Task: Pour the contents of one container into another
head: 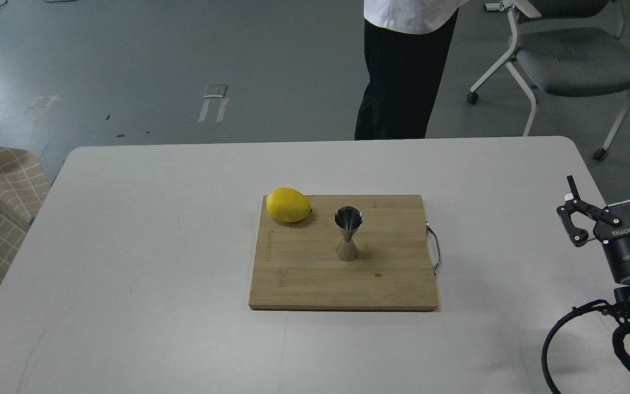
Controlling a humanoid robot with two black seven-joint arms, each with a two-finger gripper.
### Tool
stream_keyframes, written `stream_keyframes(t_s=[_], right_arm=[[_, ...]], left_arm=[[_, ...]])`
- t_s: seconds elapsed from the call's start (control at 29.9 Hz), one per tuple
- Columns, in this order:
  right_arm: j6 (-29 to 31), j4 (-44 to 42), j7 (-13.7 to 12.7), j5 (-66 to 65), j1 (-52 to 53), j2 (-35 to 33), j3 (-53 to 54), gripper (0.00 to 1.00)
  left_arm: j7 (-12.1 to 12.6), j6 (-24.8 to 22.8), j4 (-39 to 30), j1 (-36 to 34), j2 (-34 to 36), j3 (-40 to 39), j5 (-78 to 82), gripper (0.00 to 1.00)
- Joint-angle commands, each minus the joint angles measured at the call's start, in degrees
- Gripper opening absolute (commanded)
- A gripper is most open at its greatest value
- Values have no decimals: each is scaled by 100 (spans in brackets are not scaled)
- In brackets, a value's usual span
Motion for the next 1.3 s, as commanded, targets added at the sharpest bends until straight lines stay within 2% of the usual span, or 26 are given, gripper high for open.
stream_keyframes(t_s=[0.0, 1.27], right_arm=[[1, 7, 0, 0, -1, 0, 3, 100], [-8, 34, 8, 0, 34, 61, 3, 100]], left_arm=[[0, 0, 0, 0, 0, 0, 0, 98], [0, 0, 0, 0, 0, 0, 0, 98]])
